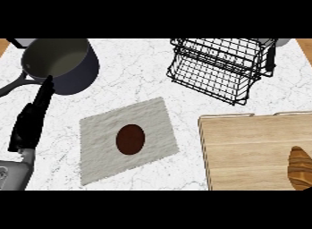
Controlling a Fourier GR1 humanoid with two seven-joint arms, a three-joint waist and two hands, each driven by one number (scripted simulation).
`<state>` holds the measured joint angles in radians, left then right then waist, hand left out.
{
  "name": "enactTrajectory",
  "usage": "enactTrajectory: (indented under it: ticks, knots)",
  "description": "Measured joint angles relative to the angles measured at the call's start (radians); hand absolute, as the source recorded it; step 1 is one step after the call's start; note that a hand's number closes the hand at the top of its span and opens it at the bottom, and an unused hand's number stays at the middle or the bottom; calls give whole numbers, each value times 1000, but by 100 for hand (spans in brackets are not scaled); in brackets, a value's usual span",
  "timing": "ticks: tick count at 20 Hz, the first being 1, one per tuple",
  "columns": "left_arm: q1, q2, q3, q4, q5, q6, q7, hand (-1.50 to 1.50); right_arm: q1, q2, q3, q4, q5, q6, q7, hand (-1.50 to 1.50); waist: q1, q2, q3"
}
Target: Pick the croissant from the tray and place it in the tiered basket
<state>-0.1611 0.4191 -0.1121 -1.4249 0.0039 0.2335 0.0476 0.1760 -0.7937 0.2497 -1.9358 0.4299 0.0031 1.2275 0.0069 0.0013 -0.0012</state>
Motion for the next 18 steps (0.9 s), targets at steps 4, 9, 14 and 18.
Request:
enactTrajectory:
  ticks: [4, 9, 14, 18]
  knots:
    - [15, -1, 8, -11, -4, -8, -5, 0, -34, 47, -8, 49, 12, 19, -12, -150, 2, 0, 0]
    - [14, -9, 19, -25, -13, -12, 7, 0, -48, 98, -33, 116, 21, 36, -47, -150, -2, 0, 1]
    - [6, -9, 33, -24, -19, -24, 18, 0, -69, 145, -36, 170, -4, 68, -69, 150, -3, -3, -5]
    - [-4, -20, 36, -16, -26, -24, 23, 0, -78, 122, 7, 175, 22, 112, -94, 150, -2, -6, -12]
